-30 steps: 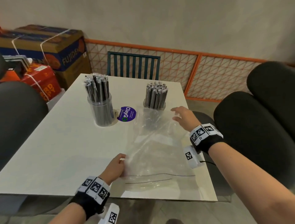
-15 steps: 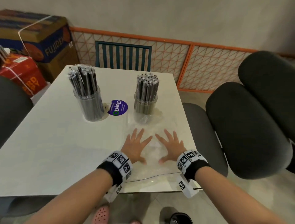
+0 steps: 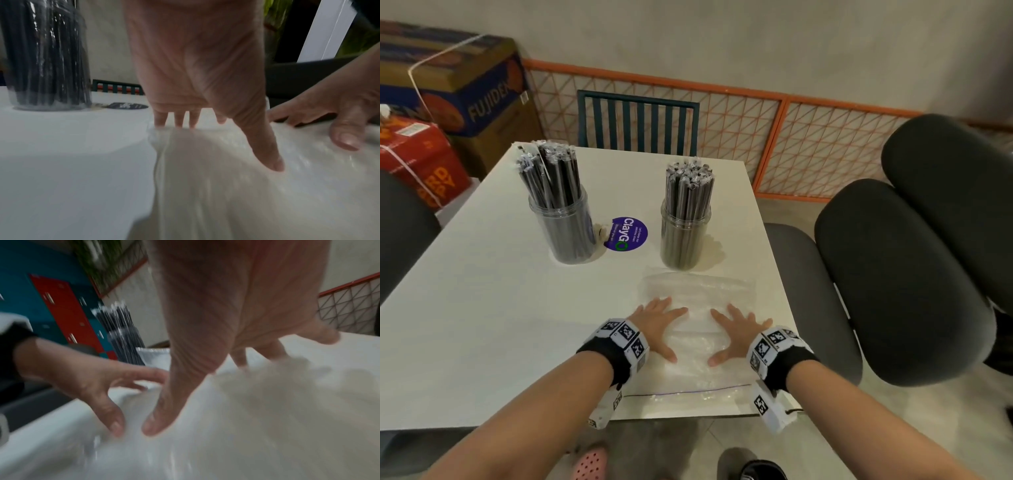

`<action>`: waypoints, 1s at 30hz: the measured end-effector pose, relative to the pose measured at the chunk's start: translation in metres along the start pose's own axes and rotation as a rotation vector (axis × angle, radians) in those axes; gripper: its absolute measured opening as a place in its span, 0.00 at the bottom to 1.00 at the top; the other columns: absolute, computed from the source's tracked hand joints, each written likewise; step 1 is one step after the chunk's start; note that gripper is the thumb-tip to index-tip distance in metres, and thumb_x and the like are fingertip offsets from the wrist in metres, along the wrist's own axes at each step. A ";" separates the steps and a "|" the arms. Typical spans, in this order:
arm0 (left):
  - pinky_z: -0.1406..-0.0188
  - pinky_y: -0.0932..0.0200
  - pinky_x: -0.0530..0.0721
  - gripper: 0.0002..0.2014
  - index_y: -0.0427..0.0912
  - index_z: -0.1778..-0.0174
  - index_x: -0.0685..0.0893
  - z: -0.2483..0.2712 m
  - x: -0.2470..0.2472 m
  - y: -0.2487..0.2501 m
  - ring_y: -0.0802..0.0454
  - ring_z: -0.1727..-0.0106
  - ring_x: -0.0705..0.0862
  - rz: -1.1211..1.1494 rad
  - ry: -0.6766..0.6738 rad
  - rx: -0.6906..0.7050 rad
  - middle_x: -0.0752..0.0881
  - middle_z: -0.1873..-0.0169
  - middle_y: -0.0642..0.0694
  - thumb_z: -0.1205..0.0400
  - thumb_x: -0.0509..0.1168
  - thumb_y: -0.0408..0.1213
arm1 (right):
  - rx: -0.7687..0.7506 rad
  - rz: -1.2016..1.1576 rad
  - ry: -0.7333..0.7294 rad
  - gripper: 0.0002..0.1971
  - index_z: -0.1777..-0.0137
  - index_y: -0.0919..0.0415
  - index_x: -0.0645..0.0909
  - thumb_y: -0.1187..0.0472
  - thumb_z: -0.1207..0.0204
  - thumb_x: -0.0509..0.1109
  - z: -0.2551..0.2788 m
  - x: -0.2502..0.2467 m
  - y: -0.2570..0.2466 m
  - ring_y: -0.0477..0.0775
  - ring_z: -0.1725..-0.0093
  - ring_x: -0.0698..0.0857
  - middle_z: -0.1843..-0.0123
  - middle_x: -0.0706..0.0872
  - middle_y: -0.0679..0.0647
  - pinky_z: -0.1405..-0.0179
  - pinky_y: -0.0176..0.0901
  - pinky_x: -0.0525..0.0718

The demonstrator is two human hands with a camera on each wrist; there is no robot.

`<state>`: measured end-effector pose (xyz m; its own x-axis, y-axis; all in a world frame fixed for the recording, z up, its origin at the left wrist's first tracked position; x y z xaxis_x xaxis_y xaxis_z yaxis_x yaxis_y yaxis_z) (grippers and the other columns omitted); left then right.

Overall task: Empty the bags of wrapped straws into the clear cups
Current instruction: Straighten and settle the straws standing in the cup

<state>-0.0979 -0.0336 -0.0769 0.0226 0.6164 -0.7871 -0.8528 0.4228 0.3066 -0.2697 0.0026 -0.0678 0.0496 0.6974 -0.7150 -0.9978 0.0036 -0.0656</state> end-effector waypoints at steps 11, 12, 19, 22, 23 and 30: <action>0.36 0.52 0.81 0.23 0.43 0.31 0.76 0.047 -0.179 -0.030 0.51 0.43 0.82 0.444 0.633 0.080 0.83 0.44 0.47 0.20 0.65 0.48 | -0.155 -0.442 0.604 0.32 0.25 0.61 0.67 0.50 0.25 0.72 0.035 -0.212 -0.032 0.57 0.39 0.81 0.36 0.82 0.59 0.44 0.44 0.77; 0.35 0.54 0.78 0.27 0.42 0.28 0.73 0.042 -0.190 -0.037 0.50 0.38 0.80 0.487 0.634 0.064 0.81 0.38 0.44 0.21 0.66 0.49 | -0.144 -0.478 0.641 0.38 0.21 0.63 0.61 0.49 0.26 0.73 0.032 -0.219 -0.035 0.59 0.31 0.77 0.29 0.77 0.61 0.36 0.47 0.74; 0.23 0.49 0.64 0.50 0.43 0.18 0.51 -0.004 -0.220 -0.044 0.47 0.20 0.62 0.649 0.509 0.082 0.60 0.20 0.42 0.29 0.71 0.58 | -0.139 -0.853 0.695 0.59 0.17 0.62 0.42 0.47 0.36 0.80 -0.007 -0.216 -0.047 0.58 0.17 0.57 0.15 0.52 0.59 0.20 0.51 0.61; 0.27 0.57 0.66 0.49 0.43 0.19 0.54 -0.017 -0.227 -0.025 0.54 0.24 0.66 0.786 0.505 0.216 0.68 0.26 0.51 0.30 0.74 0.54 | -0.218 -0.975 0.750 0.57 0.18 0.57 0.47 0.51 0.39 0.83 -0.017 -0.217 -0.053 0.56 0.20 0.66 0.19 0.64 0.57 0.22 0.56 0.68; 0.31 0.61 0.67 0.44 0.42 0.21 0.55 -0.019 -0.229 -0.019 0.58 0.28 0.69 0.835 0.506 0.243 0.70 0.31 0.54 0.27 0.74 0.47 | -0.246 -1.007 0.754 0.55 0.18 0.58 0.49 0.56 0.38 0.83 -0.020 -0.218 -0.055 0.55 0.22 0.69 0.21 0.68 0.56 0.24 0.54 0.70; 0.34 0.58 0.74 0.28 0.39 0.29 0.69 -0.038 -0.252 -0.024 0.53 0.34 0.78 0.825 0.552 0.284 0.79 0.35 0.48 0.22 0.70 0.41 | -0.283 -0.873 0.764 0.33 0.24 0.58 0.65 0.59 0.27 0.75 -0.018 -0.242 -0.047 0.54 0.29 0.77 0.29 0.79 0.54 0.34 0.40 0.73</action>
<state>-0.1025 -0.2245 0.0940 -0.8175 0.4252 -0.3885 -0.3377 0.1925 0.9214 -0.2344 -0.1796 0.0957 0.8149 -0.0694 -0.5754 -0.5741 0.0395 -0.8178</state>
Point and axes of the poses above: each hand's wrist, its own z-axis away from the middle knuckle, its own x-axis out of the palm, y = z × x, the point moved 6 cm from there along -z, towards the middle knuckle
